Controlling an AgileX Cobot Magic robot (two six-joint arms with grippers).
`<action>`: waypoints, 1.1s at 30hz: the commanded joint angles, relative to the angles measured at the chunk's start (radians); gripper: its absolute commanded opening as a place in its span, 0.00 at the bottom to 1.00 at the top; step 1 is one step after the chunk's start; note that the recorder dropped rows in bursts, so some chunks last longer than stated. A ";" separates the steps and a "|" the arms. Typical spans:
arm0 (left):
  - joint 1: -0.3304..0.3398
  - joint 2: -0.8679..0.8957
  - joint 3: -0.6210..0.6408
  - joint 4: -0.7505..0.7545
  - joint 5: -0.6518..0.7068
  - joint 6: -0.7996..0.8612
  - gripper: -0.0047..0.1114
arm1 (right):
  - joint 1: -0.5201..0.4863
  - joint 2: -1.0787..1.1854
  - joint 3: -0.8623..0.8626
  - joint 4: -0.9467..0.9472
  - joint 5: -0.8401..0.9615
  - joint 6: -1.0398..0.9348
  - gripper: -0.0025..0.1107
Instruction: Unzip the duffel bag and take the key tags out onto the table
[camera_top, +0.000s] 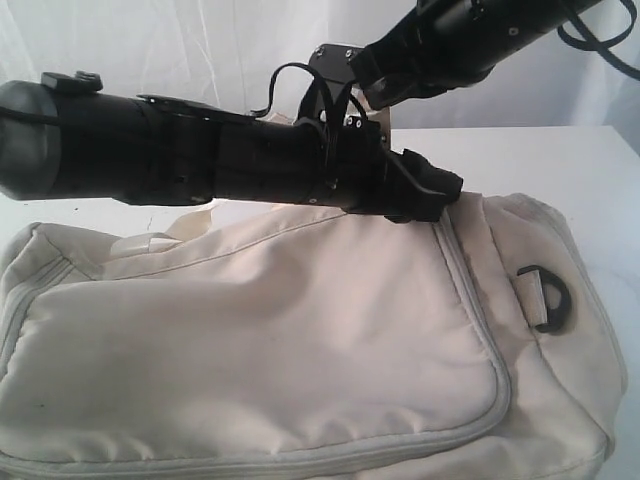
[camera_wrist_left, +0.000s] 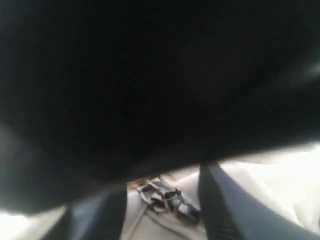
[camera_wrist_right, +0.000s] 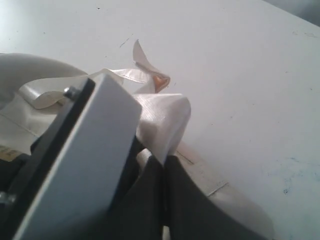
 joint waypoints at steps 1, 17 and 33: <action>-0.003 0.000 -0.032 -0.021 0.016 -0.001 0.32 | 0.002 -0.021 -0.011 0.019 -0.015 -0.005 0.02; -0.003 0.041 -0.037 -0.021 0.071 -0.140 0.44 | 0.002 -0.021 -0.011 0.019 -0.019 -0.005 0.02; -0.003 -0.109 -0.037 0.427 0.176 -0.440 0.04 | 0.002 -0.021 -0.011 -0.008 -0.065 -0.003 0.02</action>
